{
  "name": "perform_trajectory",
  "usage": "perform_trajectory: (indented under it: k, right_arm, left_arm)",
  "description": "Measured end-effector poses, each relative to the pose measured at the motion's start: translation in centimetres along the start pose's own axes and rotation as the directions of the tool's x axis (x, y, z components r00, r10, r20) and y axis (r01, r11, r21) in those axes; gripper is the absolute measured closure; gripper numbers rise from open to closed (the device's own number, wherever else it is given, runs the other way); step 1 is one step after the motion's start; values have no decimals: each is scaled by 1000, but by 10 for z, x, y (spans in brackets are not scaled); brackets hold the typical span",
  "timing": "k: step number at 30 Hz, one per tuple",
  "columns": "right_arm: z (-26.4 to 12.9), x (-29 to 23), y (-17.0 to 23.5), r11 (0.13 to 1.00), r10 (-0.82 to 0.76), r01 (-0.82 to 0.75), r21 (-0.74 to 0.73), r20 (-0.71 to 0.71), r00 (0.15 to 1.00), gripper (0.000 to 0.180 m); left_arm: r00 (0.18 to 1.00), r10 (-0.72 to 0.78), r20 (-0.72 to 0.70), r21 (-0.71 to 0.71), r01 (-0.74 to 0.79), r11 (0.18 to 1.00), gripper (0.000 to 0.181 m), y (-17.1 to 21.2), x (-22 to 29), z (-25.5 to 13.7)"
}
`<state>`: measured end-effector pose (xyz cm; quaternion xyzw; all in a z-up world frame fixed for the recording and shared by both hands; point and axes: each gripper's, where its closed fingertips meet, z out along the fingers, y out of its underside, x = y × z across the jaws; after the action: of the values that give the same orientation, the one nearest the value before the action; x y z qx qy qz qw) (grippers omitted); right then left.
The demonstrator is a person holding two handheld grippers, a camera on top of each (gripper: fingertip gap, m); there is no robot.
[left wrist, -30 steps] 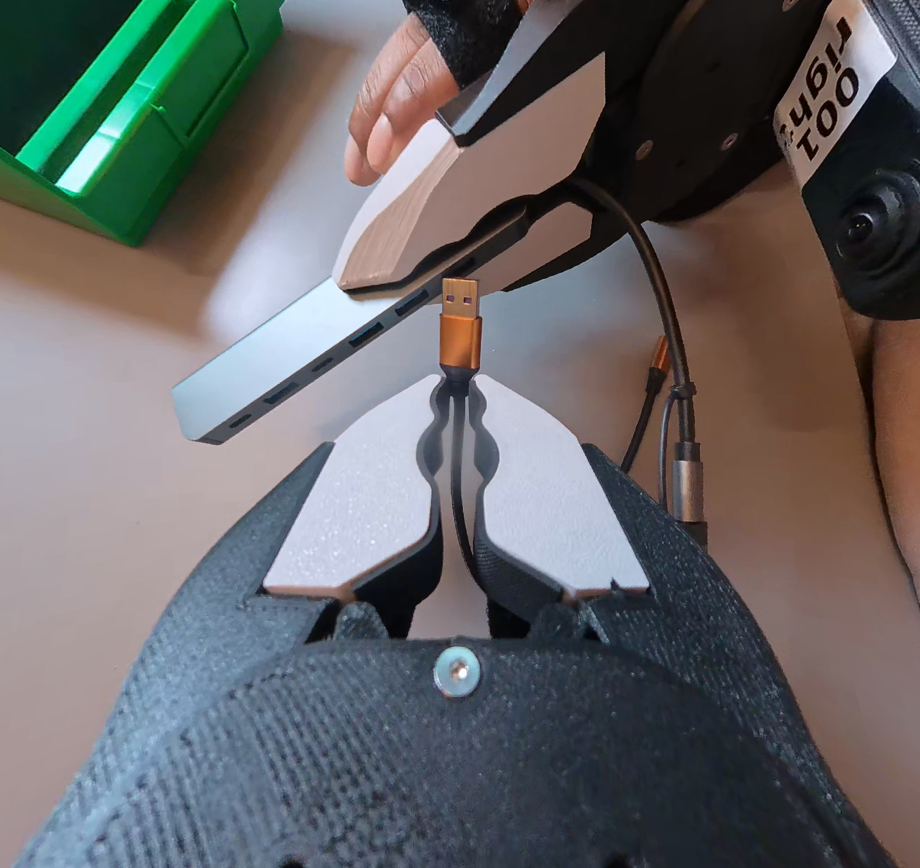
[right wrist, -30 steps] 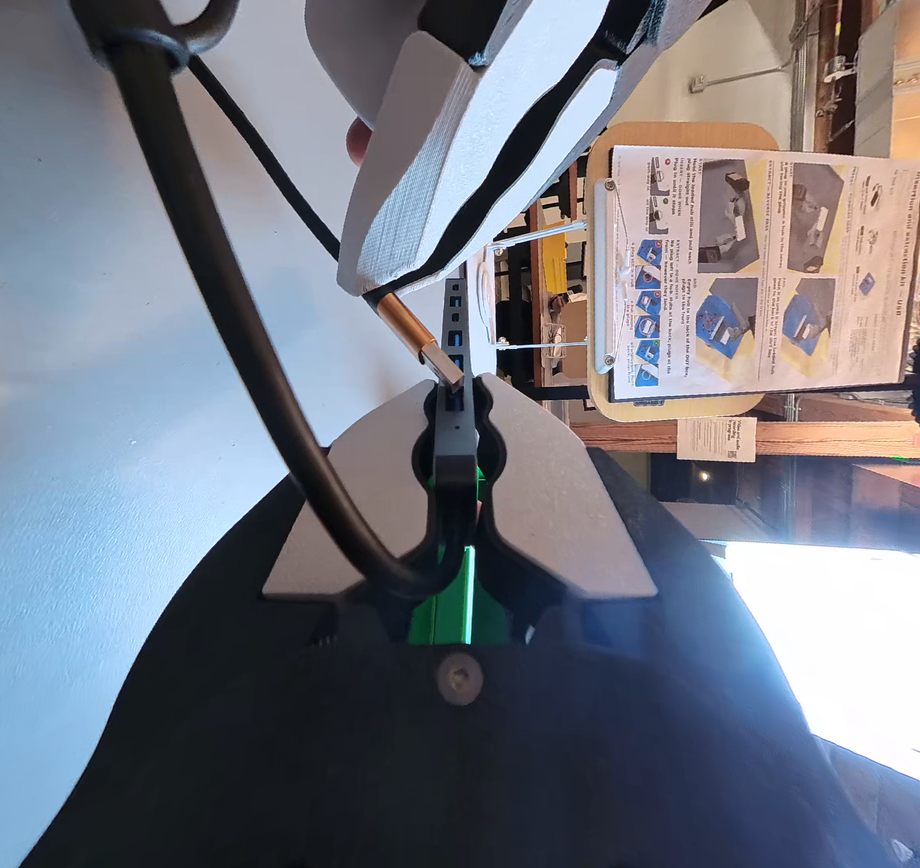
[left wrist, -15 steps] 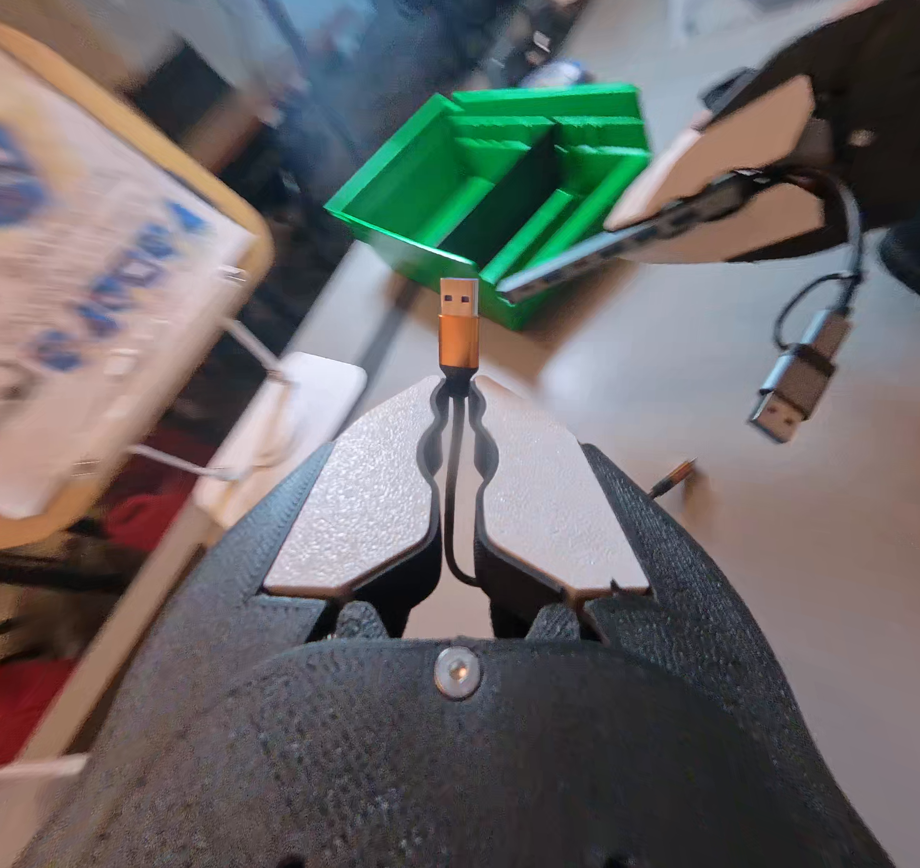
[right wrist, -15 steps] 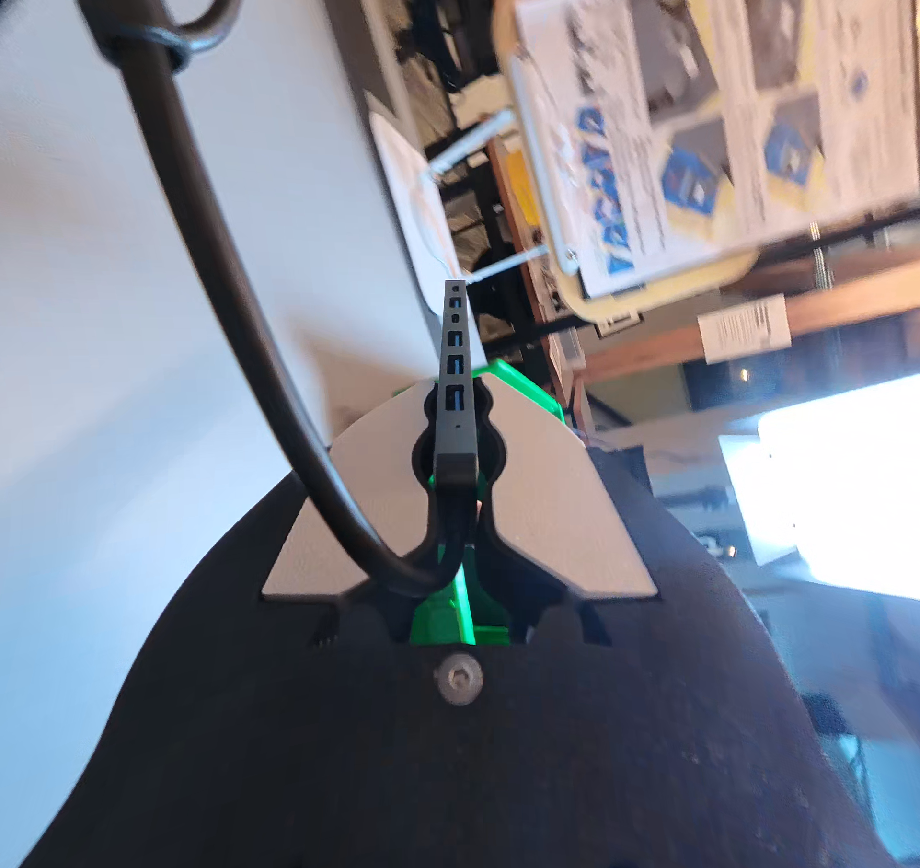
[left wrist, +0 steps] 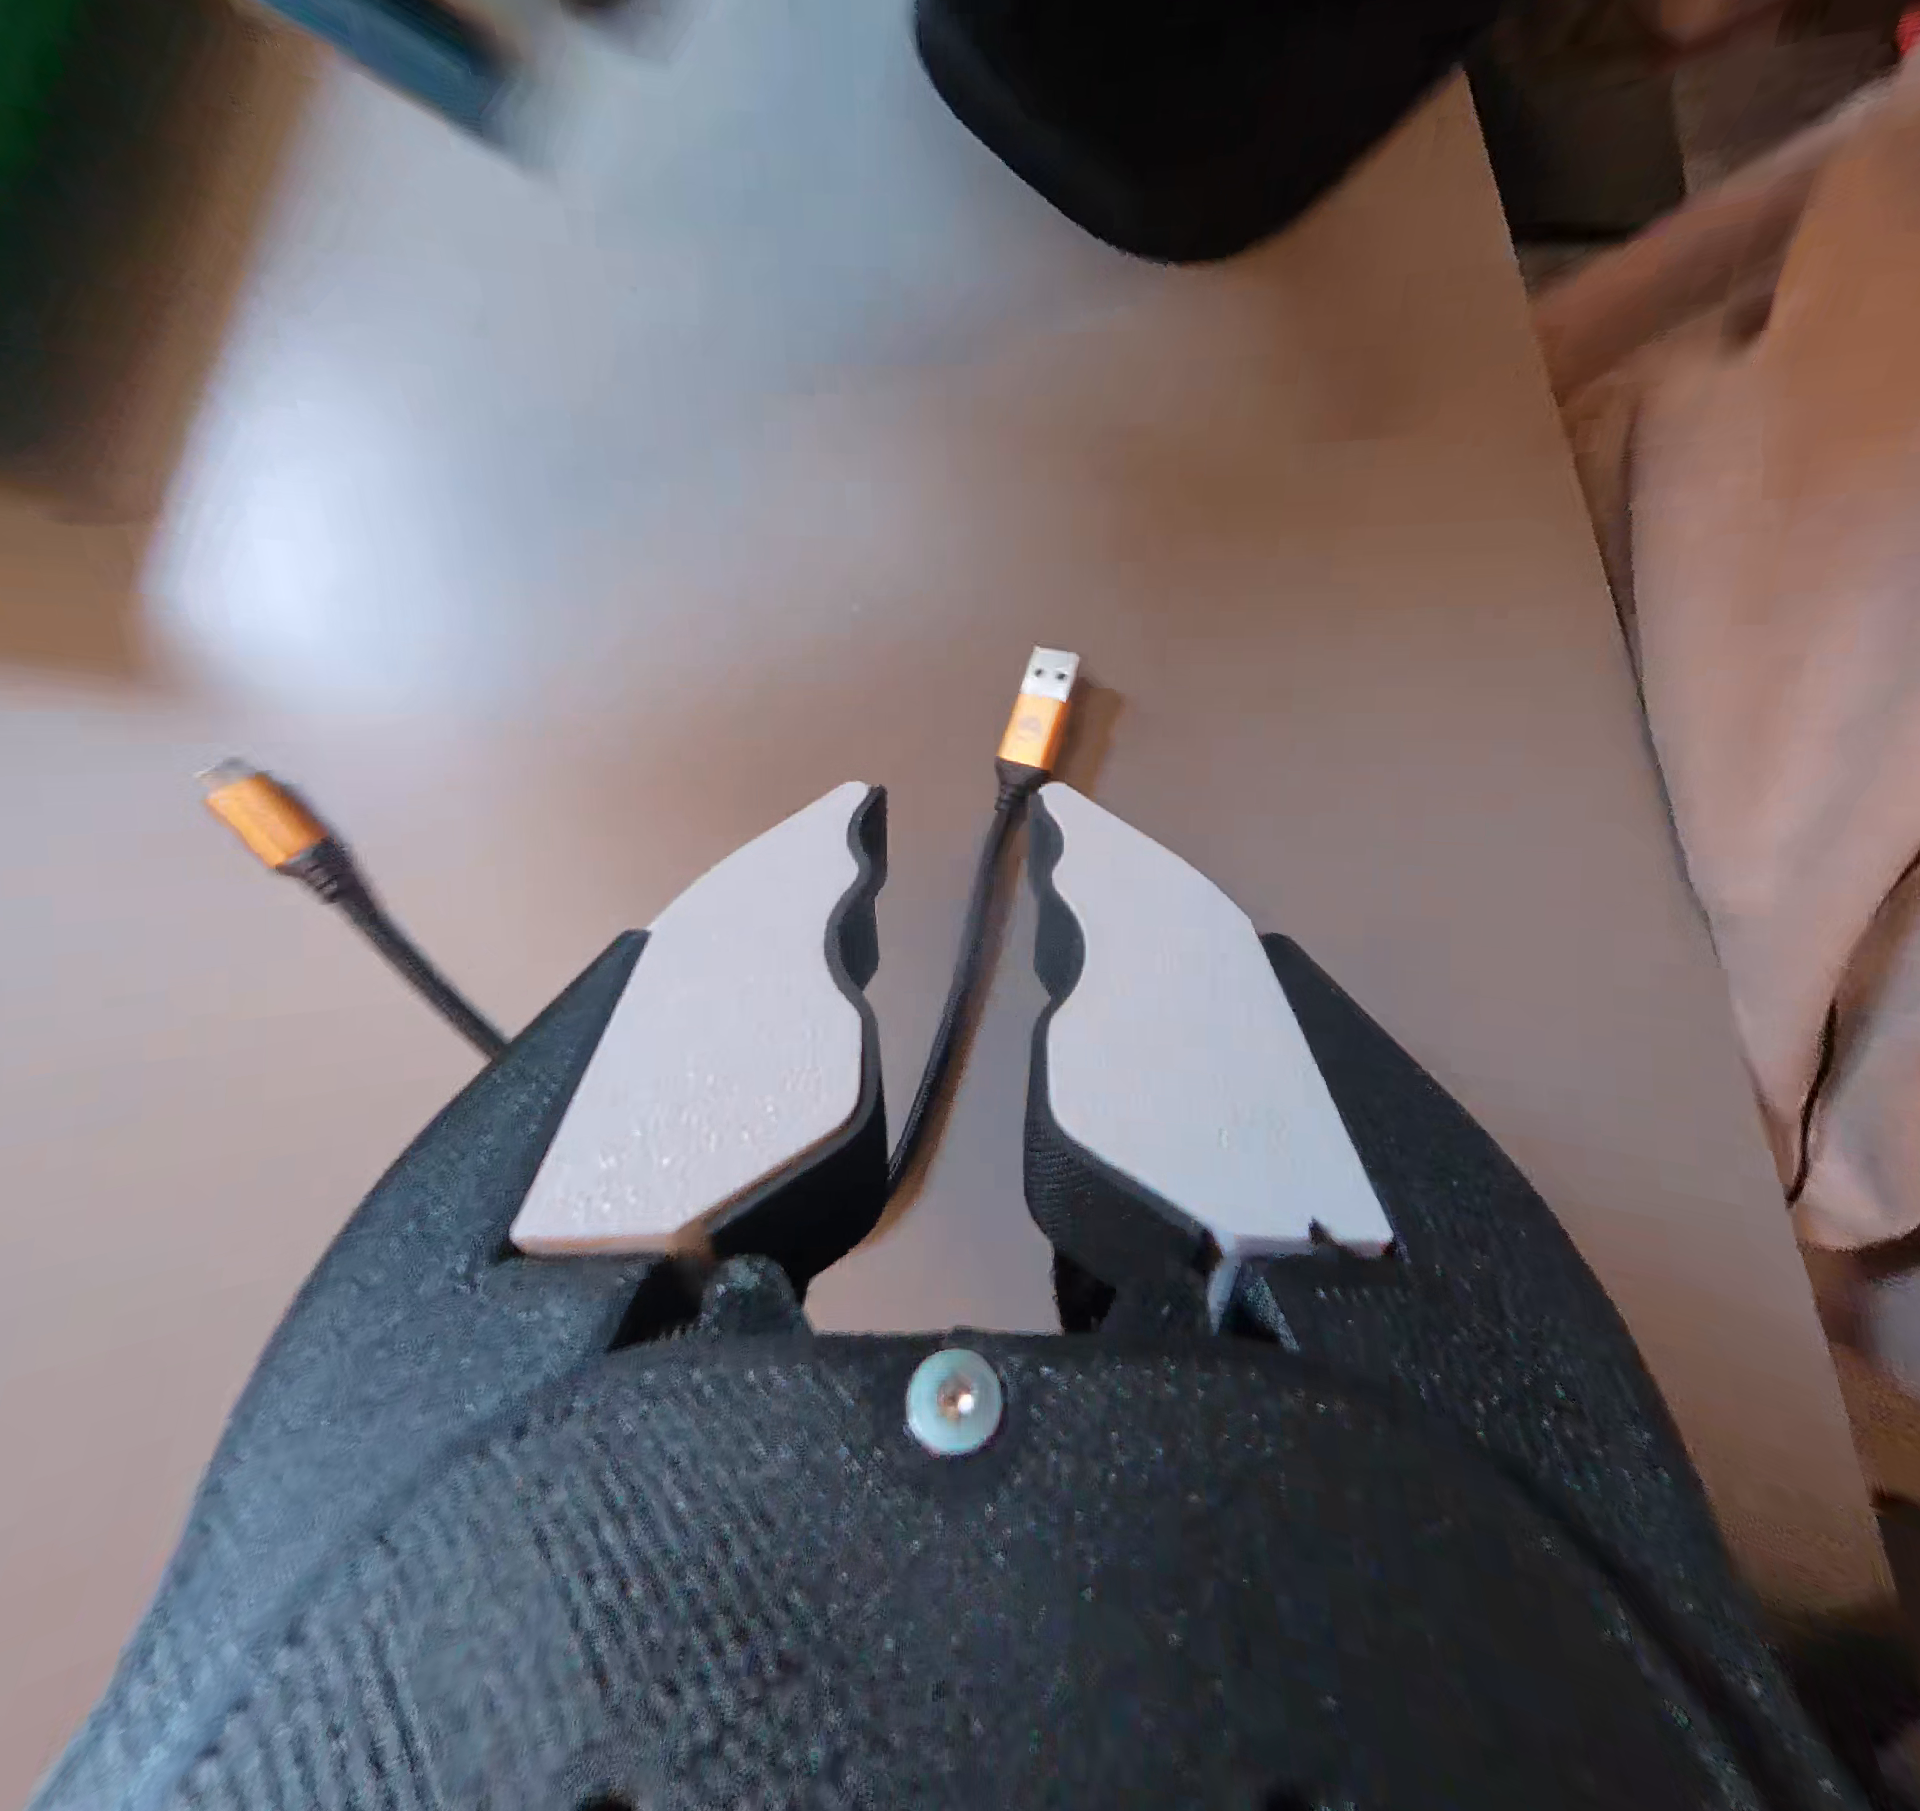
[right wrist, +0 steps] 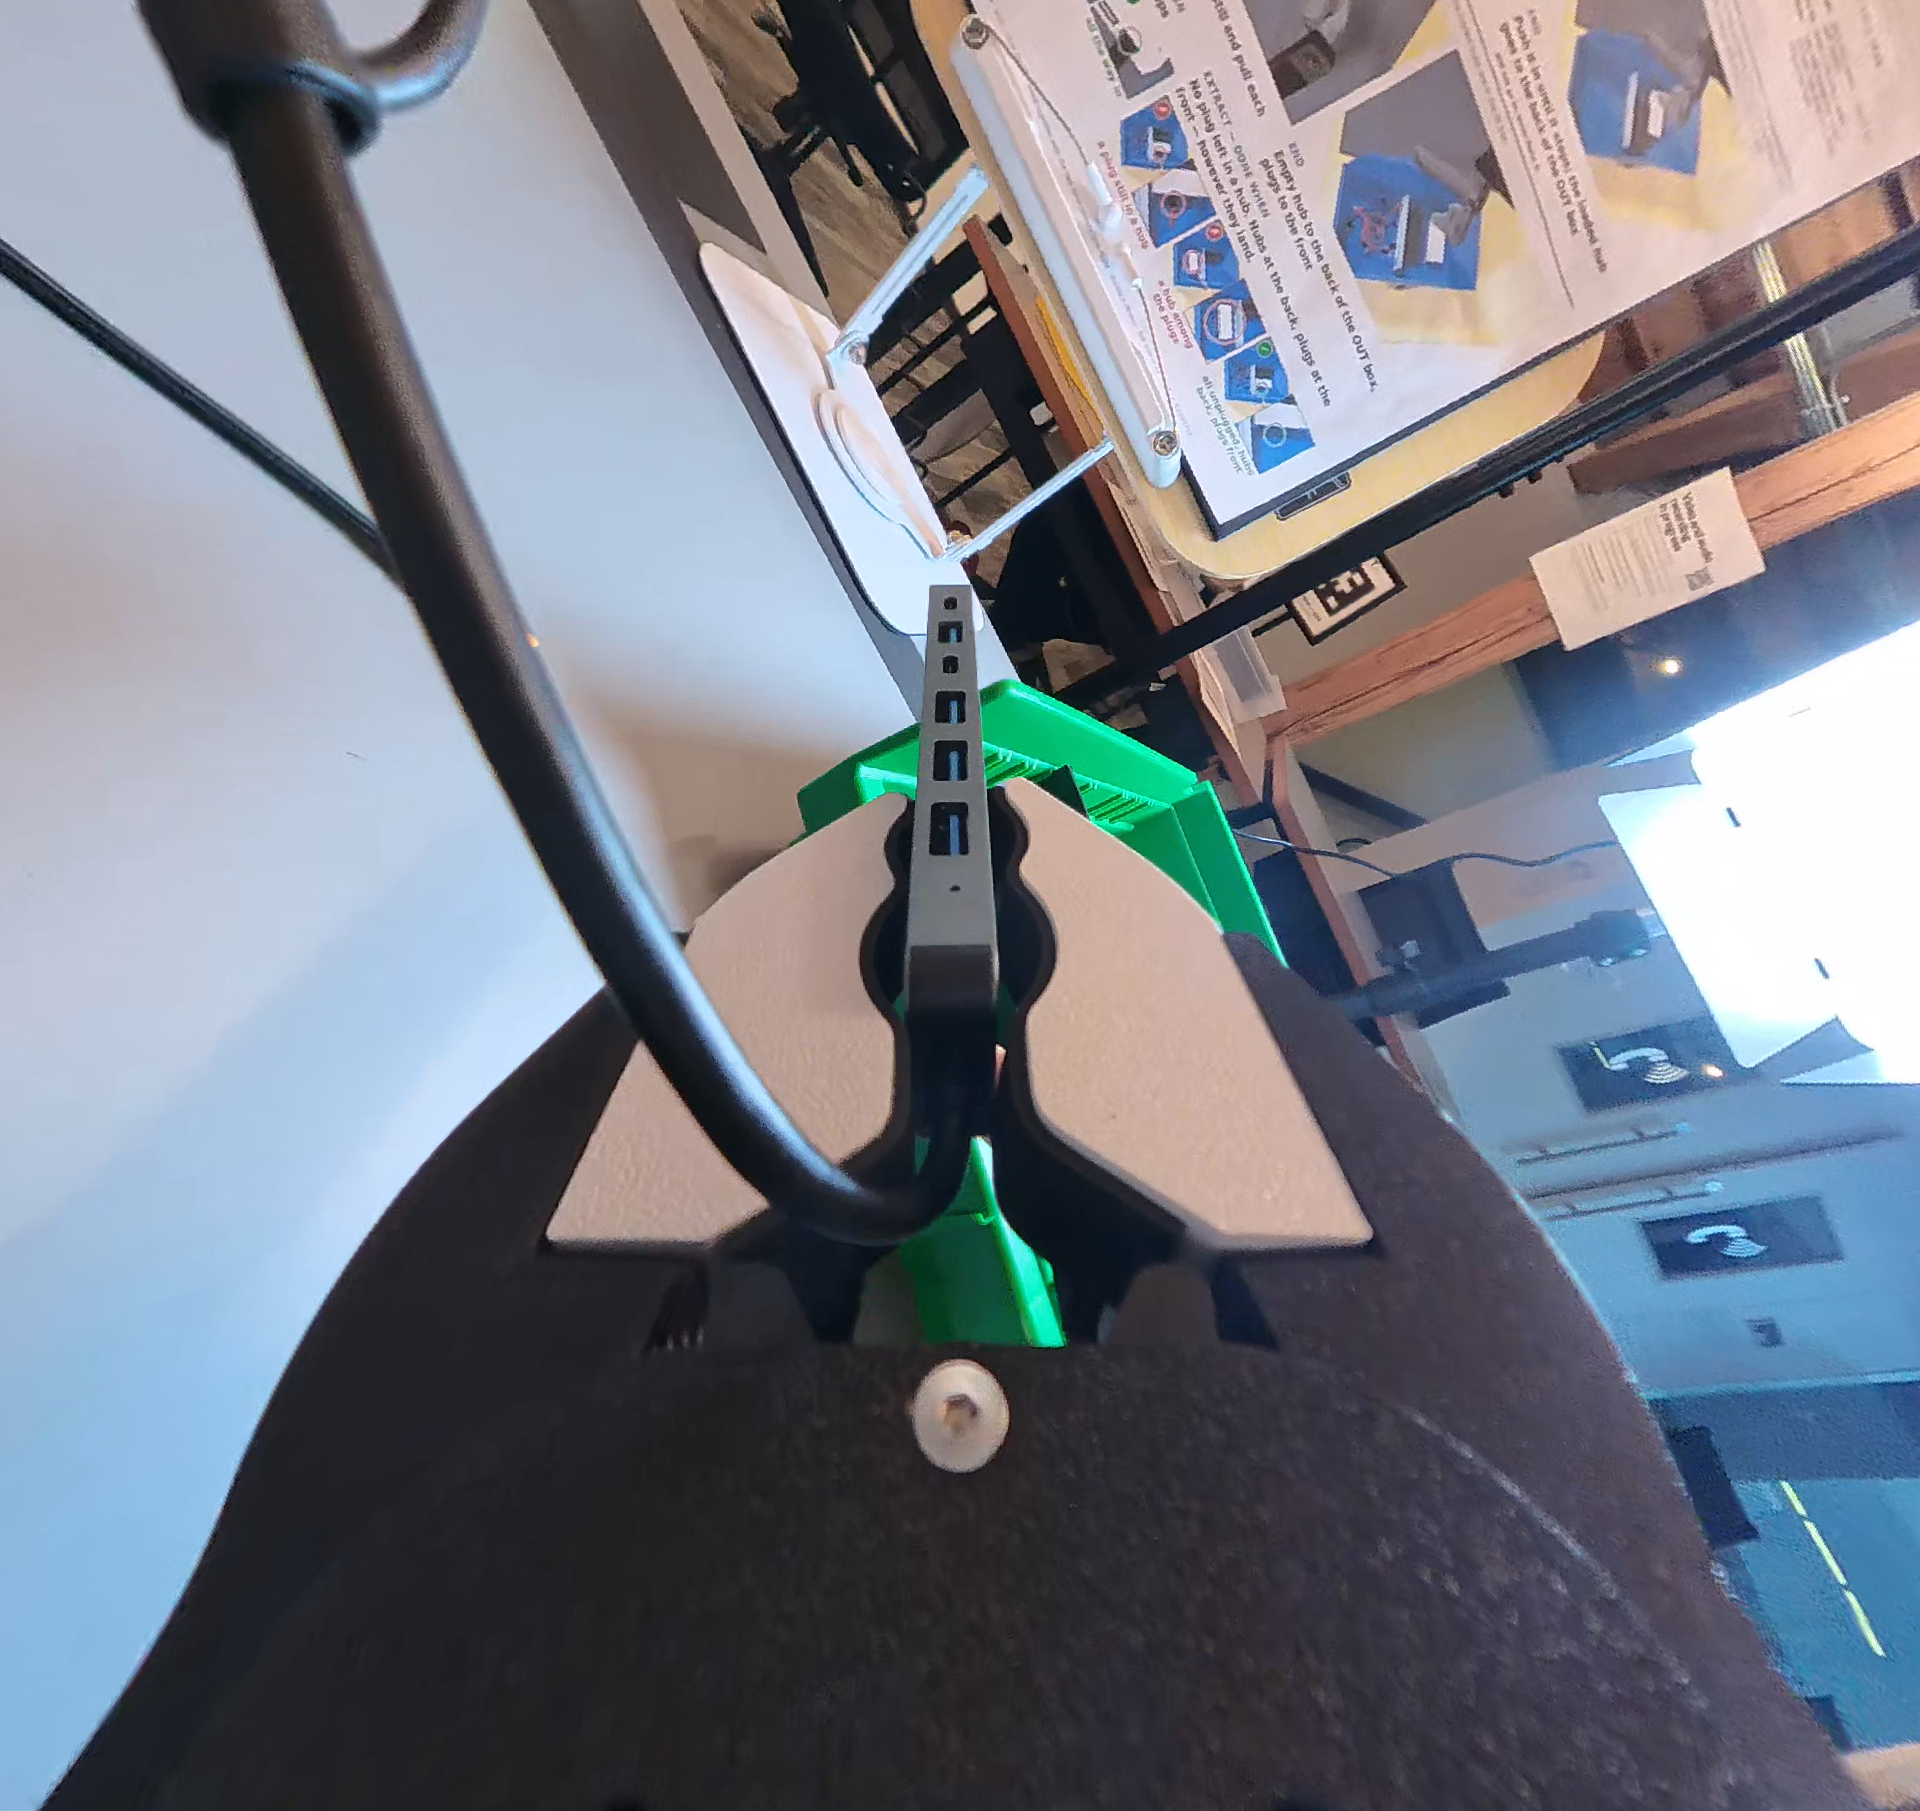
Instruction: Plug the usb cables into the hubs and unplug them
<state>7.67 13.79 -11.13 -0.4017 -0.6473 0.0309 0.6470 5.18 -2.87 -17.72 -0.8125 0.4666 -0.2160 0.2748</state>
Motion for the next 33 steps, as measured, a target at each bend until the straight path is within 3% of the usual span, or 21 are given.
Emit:
perform_trajectory:
  k: [4,9,12,17,21,25,33]
  right_arm:
    - [0,1,2,1000,19,-19,5,6,1000,168]
    - [-1,2,2,1000,28,-28,12,7,1000,168]
    - [-1,2,1,999,30,-30,17,7,1000,168]
    - [-2,1,1,1000,8,-8,28,9,1000,168]
    - [-2,-4,-1,998,-53,53,46,11,999,168]
    - [-1,-19,-8,981,-187,186,58,18,982,168]
    - [10,-65,-26,908,-419,418,19,56,906,168]
  left_arm:
    - [992,121,-37,-94,-124,988,152,17,10,28]
    - [989,125,-85,-126,-135,983,156,27,13,48]
    - [986,159,-54,-138,-165,977,171,26,10,49]
    - [991,106,79,-134,-95,986,173,25,-18,37]
    - [960,-66,272,22,63,998,173,11,-62,-19]
    - [895,-141,423,93,112,989,173,8,-87,-59]
    - [922,-60,383,1,64,998,173,-21,-53,-11]
